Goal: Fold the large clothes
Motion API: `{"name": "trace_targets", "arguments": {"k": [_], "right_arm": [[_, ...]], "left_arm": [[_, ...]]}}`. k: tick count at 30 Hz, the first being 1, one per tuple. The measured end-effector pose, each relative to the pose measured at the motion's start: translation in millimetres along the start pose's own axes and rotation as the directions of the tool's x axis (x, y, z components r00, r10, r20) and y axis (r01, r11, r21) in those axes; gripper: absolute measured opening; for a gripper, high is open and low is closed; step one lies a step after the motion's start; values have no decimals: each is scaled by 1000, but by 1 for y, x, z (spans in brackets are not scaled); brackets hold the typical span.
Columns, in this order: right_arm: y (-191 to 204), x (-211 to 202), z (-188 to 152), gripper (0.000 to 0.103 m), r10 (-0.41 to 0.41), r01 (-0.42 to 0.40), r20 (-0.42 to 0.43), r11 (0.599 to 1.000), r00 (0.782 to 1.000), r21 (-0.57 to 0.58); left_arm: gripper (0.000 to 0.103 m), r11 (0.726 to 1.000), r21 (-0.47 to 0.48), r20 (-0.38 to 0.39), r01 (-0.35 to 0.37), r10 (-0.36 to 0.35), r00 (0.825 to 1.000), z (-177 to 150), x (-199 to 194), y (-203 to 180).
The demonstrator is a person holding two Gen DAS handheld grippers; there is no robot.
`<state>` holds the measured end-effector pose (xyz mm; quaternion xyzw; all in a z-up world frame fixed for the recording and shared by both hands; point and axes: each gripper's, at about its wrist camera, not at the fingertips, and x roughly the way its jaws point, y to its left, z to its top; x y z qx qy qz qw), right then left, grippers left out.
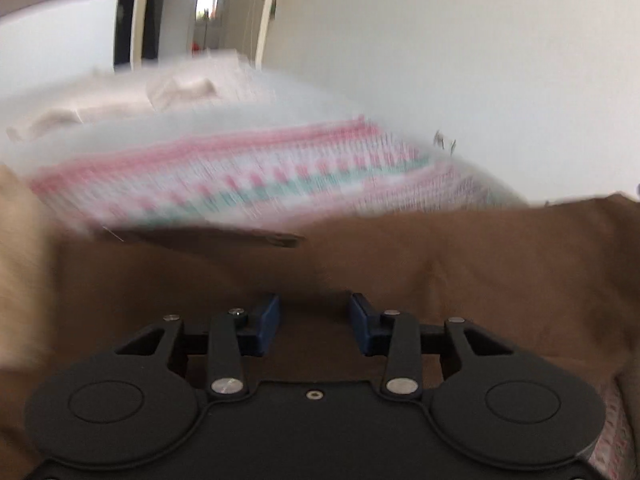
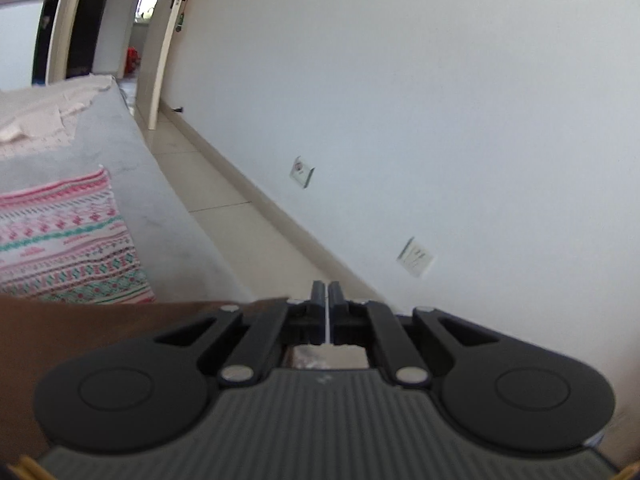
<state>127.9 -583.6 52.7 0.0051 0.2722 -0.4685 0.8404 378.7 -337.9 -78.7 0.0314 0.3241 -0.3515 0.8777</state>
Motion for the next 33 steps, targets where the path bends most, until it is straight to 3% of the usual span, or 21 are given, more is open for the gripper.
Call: {"name": "trace_targets", "arguments": {"k": [2,4,5,6,7,8,13,15,17,22,28,33], "right_arm": [[-10,-5,0,4,23,-23,12,999,1000,32],[-13,-14,2,4,42,-44,31,998,999,45],[-14,-19,4,11,56,-58,38,997,998,46],[-14,-26,5,25,78,-80,42,996,996,47],[-14,-34,6,34,107,-109,45,993,993,46],[-12,-43,5,50,135,-137,55,990,989,40],[5,-106,3,69,255,-249,90,966,963,-72],[15,-132,-1,86,316,-304,97,945,944,-121],[26,-159,-9,93,378,-359,97,918,921,-170],[42,-216,-39,102,517,-494,45,836,855,-239],[30,-253,-94,103,649,-647,-46,744,759,-168],[19,-269,-146,103,731,-743,-129,661,670,-106]], "left_arm": [[40,996,73,27,-55,53,998,-1,9,-21],[43,994,79,24,-77,75,997,5,9,-27],[44,994,83,24,-73,71,997,6,4,-27],[44,996,79,19,-52,51,999,7,-3,-26],[48,998,64,5,-23,23,1000,7,-13,-24],[56,998,55,-13,-7,8,1000,6,-24,-23],[79,995,93,-33,-34,37,999,-9,-107,-20],[85,992,117,-15,-53,55,998,-18,-150,-10],[93,990,118,4,-82,82,997,-28,-194,3],[100,981,100,18,-167,166,986,-64,-295,43],[101,961,36,8,-273,273,962,-129,-395,90],[101,930,-3,8,-366,366,930,-196,-465,128]]}}
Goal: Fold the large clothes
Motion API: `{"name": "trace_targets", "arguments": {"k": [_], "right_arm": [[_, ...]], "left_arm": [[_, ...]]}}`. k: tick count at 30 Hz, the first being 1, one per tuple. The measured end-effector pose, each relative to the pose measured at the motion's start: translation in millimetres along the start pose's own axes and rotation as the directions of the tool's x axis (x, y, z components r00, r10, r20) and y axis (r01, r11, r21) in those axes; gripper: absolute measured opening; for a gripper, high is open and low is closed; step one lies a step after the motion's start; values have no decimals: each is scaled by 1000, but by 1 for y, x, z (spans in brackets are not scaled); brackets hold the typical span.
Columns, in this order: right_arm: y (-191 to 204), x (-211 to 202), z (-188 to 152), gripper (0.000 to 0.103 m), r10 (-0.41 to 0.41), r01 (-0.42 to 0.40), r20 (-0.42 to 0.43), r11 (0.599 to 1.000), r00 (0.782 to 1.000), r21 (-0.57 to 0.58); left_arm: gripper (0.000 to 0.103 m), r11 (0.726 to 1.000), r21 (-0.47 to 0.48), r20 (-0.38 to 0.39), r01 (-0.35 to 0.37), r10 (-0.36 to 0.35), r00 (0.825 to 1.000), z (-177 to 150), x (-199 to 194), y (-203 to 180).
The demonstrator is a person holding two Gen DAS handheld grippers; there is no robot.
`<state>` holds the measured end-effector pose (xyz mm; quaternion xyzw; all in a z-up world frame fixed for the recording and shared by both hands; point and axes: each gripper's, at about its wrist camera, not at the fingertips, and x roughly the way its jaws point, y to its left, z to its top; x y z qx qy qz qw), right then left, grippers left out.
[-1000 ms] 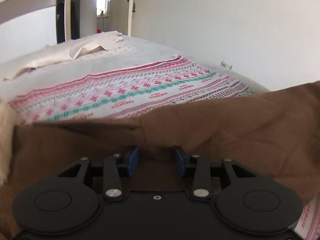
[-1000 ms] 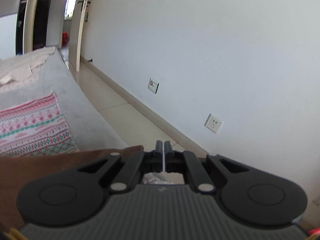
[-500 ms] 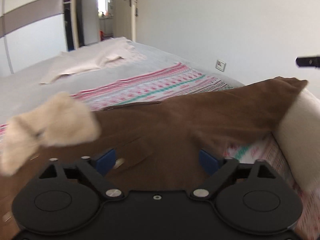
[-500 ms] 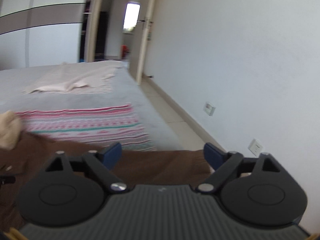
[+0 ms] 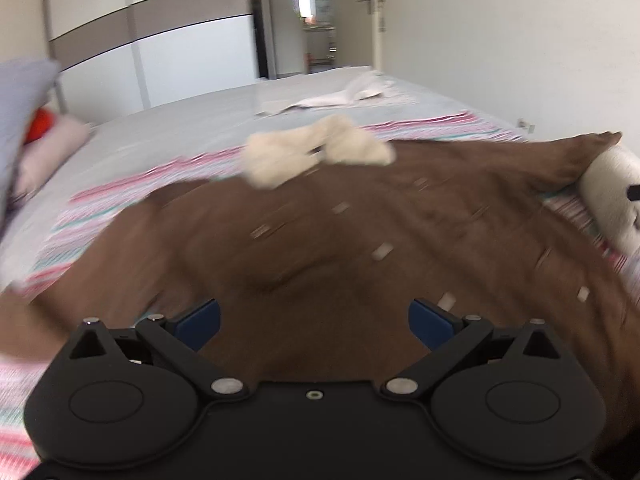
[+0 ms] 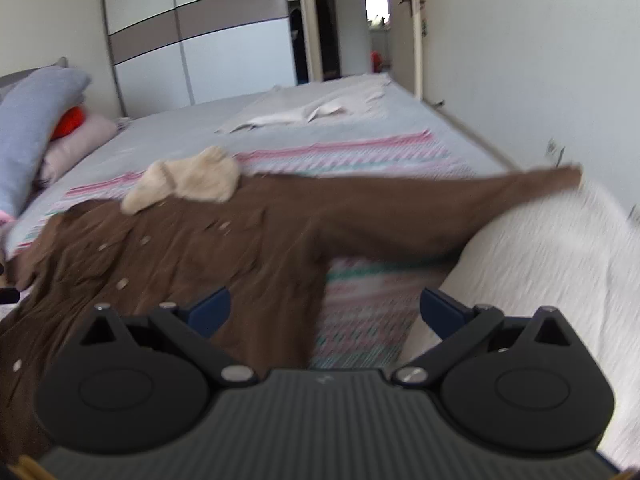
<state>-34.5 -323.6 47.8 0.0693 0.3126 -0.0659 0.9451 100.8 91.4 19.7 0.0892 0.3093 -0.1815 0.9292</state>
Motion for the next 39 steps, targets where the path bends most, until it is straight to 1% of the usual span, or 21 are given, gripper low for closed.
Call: {"name": "trace_targets", "arguments": {"k": [2,4,6,9,11,13,16,19,20,22,24,25,26,28,29,31,34,35,37,38,39], "right_arm": [[3,-2,-18,103,21,-21,-21,1000,1000,-4],[7,-5,-36,103,41,-41,-37,999,998,-14],[10,-3,-54,103,66,-67,-58,998,996,-14],[9,0,-75,103,104,-104,-75,995,992,7],[6,-1,-87,103,124,-122,-76,992,989,31],[2,-2,-98,103,151,-147,-76,987,986,60],[-8,-4,-111,103,190,-182,-71,977,979,110],[-18,-2,-122,103,228,-214,-62,961,972,175],[-20,-1,-127,103,247,-231,-59,951,967,204],[-24,4,-135,103,296,-272,-56,926,953,263],[-25,7,-142,102,330,-301,-50,904,943,303],[-24,7,-145,102,340,-311,-42,899,939,308],[-23,7,-147,102,350,-323,-36,895,936,309],[-20,6,-151,102,380,-352,-29,881,924,316],[-18,5,-153,102,398,-369,-29,873,917,320],[-15,2,-156,102,414,-387,-19,866,910,315],[-14,2,-161,97,434,-408,-3,850,901,334],[-14,2,-163,94,440,-414,3,842,898,345],[-16,0,-165,82,439,-412,9,838,899,358],[-17,-2,-166,71,437,-410,6,838,899,359],[-17,-3,-166,54,438,-412,7,838,899,358]], "left_arm": [[101,999,-22,1,-42,42,999,-27,-16,26],[101,997,-58,-2,-48,48,999,-54,-30,52],[101,994,-108,1,-10,11,1000,-77,-40,73],[101,980,-160,37,121,-117,992,-113,-52,93],[101,961,-170,69,218,-209,975,-131,-53,97],[101,941,-182,77,286,-276,958,-145,-50,99],[99,899,-233,61,370,-366,929,-159,-38,98],[99,865,-264,37,427,-433,901,-170,-31,93],[99,863,-260,30,434,-442,896,-171,-29,87],[99,869,-221,13,443,-452,892,-175,-29,76],[94,871,-193,2,451,-459,888,-176,-30,68],[89,872,-189,-4,451,-460,888,-177,-34,65],[78,868,-193,-12,457,-468,884,-179,-35,62],[68,851,-223,-29,475,-493,869,-183,-35,59],[65,852,-225,-33,473,-492,870,-186,-36,59],[61,860,-227,-30,457,-475,879,-188,-40,54],[55,851,-276,-14,446,-468,884,-191,-44,53],[51,851,-290,-12,438,-461,888,-191,-45,51],[47,854,-316,-11,414,-440,898,-189,-49,47],[45,852,-334,-8,404,-431,902,-187,-52,46],[43,845,-356,0,400,-428,904,-185,-56,45]]}}
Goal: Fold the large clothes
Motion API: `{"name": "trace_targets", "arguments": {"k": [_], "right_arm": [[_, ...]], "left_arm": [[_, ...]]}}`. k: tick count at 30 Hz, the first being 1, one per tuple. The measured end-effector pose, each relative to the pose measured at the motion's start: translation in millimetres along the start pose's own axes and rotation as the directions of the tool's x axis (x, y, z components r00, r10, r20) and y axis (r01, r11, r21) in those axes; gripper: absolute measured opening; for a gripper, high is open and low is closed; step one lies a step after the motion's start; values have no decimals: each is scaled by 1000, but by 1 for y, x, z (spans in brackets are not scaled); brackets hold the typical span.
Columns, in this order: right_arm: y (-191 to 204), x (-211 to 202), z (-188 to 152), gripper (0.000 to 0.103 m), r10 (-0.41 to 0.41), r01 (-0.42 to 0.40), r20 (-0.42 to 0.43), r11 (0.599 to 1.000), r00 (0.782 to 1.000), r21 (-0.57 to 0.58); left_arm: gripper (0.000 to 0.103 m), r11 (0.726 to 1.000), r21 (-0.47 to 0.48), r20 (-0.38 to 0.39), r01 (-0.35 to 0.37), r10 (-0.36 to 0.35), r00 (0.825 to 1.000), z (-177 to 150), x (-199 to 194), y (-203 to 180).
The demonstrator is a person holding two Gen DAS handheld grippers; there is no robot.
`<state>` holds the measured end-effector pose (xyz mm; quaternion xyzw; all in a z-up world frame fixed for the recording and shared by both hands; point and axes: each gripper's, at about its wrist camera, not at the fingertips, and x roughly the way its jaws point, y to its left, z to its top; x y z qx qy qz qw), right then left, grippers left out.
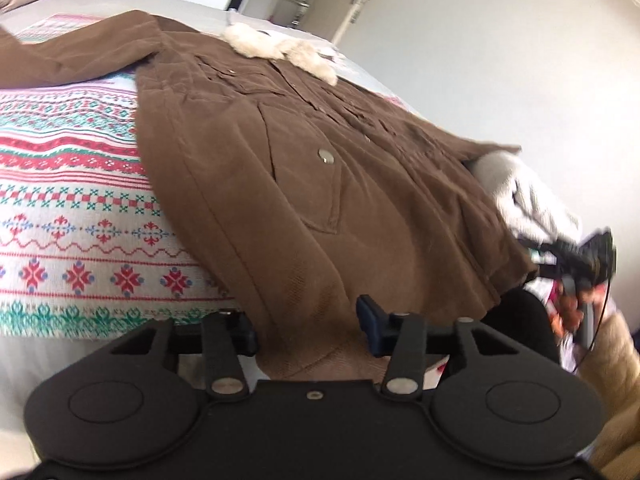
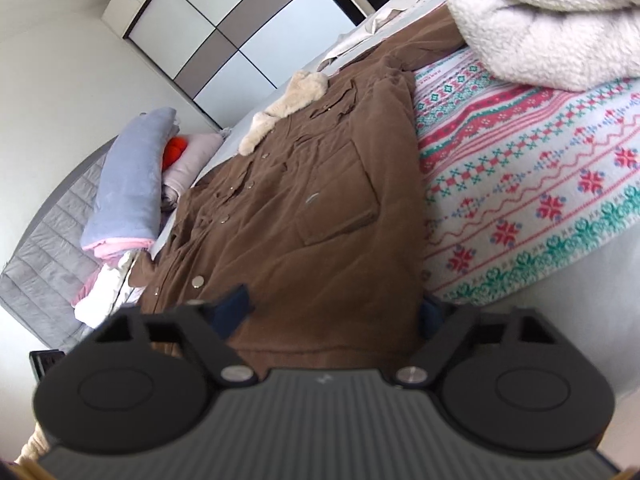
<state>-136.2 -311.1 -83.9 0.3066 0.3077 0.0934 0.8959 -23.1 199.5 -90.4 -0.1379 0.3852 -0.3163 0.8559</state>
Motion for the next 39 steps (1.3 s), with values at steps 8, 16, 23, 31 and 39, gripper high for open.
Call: {"name": "trace_targets", "arguments": {"k": [8,16,23,31,39], "right_arm": [[0,-51,20,10,27,-40,188,997,982,69],[-34,-65,10,13,-237,212,206,968,949,136],[-16,-63,-18,70,-259,268,129,961,957,-62],[-1,-49,-48,81,-320,332,91,921,943,-202],[13,-18,-43,81,-384,400,113,870,916,-289]], "left_arm": [[16,949,-273,301,158,-72,951,26,-69,2],[32,917,-232,15,-324,337,941,-9,-48,9],[82,861,59,79,-505,501,862,-21,-59,-14],[83,794,254,33,-553,564,825,-58,-30,-20],[81,677,369,136,-637,639,757,-68,-5,-35]]}}
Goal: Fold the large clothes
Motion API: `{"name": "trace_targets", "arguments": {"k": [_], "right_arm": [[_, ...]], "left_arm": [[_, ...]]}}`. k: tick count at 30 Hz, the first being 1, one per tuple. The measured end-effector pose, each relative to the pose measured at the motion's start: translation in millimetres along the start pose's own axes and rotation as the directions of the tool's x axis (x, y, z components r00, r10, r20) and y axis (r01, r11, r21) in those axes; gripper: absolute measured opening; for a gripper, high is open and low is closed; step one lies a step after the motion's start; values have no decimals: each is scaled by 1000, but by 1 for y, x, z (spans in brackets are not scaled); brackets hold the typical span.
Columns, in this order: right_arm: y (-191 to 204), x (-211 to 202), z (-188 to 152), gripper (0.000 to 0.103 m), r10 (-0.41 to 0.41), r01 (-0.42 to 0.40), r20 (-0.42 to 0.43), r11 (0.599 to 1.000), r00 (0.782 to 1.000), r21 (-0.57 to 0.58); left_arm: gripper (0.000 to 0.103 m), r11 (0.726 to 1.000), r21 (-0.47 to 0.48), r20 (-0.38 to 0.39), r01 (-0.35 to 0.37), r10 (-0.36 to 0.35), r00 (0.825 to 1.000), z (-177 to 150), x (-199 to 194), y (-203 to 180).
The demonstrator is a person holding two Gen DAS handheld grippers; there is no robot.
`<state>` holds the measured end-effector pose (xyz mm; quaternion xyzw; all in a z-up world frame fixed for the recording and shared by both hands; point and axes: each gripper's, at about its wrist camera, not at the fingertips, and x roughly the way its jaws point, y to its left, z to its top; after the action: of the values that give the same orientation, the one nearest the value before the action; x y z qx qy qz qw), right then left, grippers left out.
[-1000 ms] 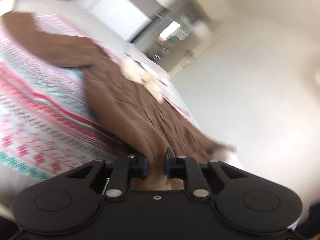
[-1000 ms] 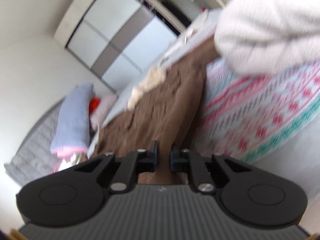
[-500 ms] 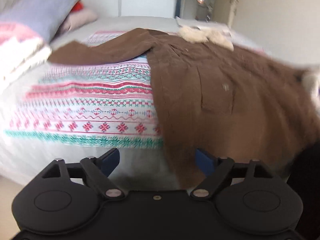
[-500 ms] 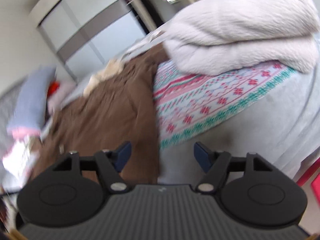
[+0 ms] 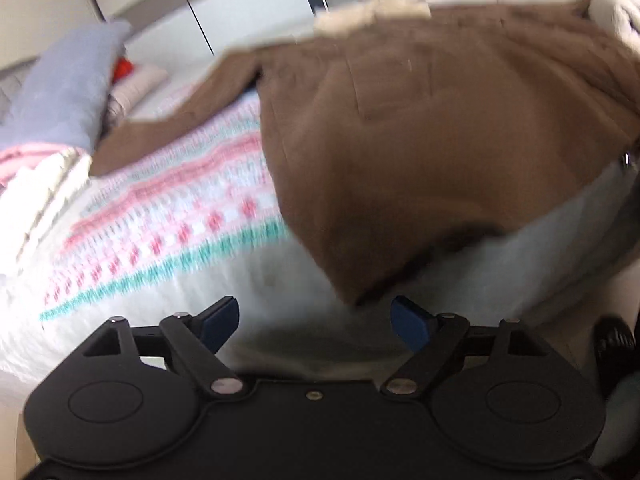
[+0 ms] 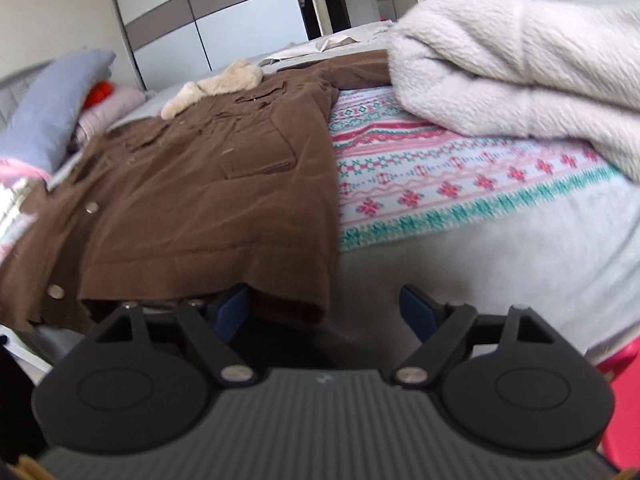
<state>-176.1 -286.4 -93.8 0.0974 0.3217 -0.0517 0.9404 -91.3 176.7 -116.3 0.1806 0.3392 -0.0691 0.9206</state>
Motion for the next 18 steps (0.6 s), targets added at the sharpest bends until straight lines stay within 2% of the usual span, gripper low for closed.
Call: {"name": "trace_targets", "arguments": {"k": [3,4,5,8,9,11,13,15,18], "right_arm": [[6,3,2,81,-9,9,35,1000,999,-10],[7,3,3,80,-3,4,55,1000,998,-4],[7,1,4,77,6,-6,77,1000,997,6],[7,-2,9,74,41,-47,140,998,989,43],[8,-2,12,74,42,-50,154,997,987,53],[14,3,19,74,36,-47,164,997,986,63],[20,11,24,74,24,-36,163,997,986,70],[23,17,25,74,0,-11,146,997,989,76],[21,22,18,73,-18,5,115,994,993,109]], "left_arm": [[81,998,-33,73,49,-46,996,6,-6,4],[79,997,-45,97,64,-59,993,7,-8,6],[71,995,-61,122,79,-72,990,8,-10,8],[59,979,-140,185,148,-121,975,15,-11,18],[59,972,-164,205,167,-132,970,21,-9,21],[59,969,-192,225,156,-111,968,37,-1,22],[59,972,-206,185,114,-75,980,48,10,22],[61,967,-237,94,90,-70,993,48,21,24],[58,950,-302,-46,75,-93,995,30,37,29]]}}
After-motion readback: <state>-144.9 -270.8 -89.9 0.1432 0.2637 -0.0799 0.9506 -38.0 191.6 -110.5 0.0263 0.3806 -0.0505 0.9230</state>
